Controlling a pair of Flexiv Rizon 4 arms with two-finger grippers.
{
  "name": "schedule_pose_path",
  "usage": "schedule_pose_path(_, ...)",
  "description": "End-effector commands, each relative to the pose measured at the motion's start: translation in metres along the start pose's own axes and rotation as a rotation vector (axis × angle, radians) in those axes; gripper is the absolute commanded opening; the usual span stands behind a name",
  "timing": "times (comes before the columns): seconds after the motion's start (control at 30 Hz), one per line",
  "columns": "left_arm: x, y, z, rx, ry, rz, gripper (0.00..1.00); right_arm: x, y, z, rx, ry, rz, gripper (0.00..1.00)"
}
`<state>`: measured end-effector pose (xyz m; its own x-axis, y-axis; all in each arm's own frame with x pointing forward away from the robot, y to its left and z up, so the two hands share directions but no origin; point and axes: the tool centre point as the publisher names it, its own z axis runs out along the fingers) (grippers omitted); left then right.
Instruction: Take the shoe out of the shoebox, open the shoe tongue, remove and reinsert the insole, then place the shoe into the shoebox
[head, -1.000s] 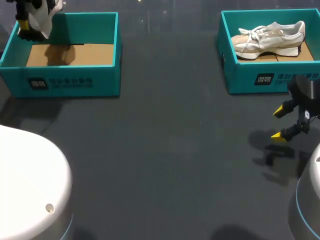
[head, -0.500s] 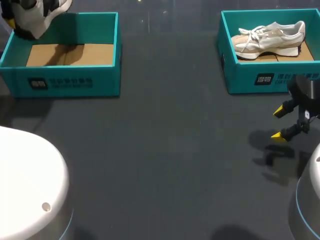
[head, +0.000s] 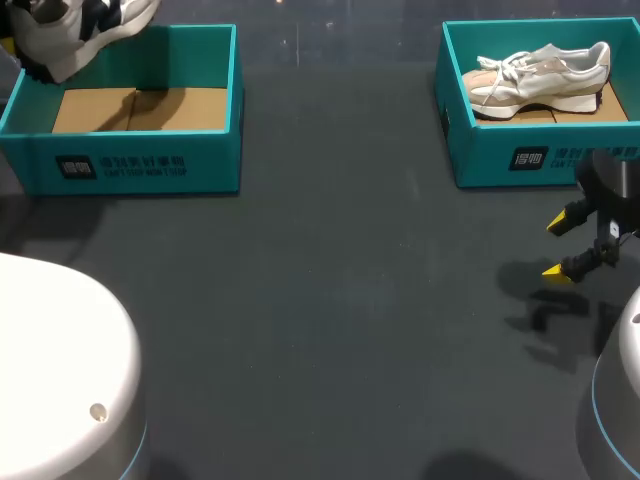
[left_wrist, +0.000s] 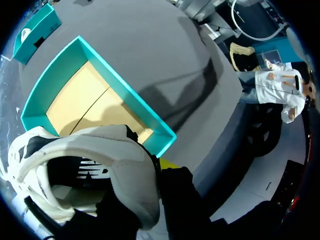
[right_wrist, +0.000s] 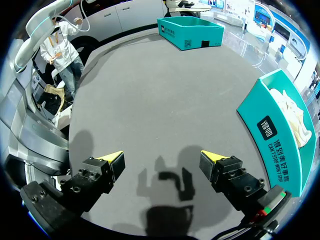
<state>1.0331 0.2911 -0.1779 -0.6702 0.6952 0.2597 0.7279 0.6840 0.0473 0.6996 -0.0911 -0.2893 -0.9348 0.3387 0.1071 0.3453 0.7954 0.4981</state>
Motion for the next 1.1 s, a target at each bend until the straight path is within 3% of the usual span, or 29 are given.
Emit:
schedule_pose_path(0.03,0.003,0.011,-0.002,-0.063,-0.005,0.37,0.0,0.002,0.0,0.0,0.001,-0.002,0.0,1.0)
schedule_pose_path(0.3,0.003,0.011,-0.002,-0.063,-0.005,0.37,0.0,0.002,0.0,0.0,0.001,-0.002,0.0,1.0)
schedule_pose_path(0.33,0.0,0.013,-0.001,-0.114,0.003,0.392,0.0,0.002,0.0,0.0,0.001,-0.002,0.0,1.0)
schedule_pose_path(0.7,-0.013,0.045,0.012,-0.148,-0.003,0.729,0.0,0.002,0.0,0.0,0.001,-0.002,0.0,1.0)
schedule_pose_path(1.0,-0.013,0.045,0.012,-0.148,-0.003,0.729,0.0,0.002,0.0,0.0,0.001,-0.002,0.0,1.0)
schedule_pose_path(1.1,-0.02,0.042,0.021,-0.159,0.008,0.753,0.0,0.002,0.0,0.0,0.001,-0.002,0.0,1.0)
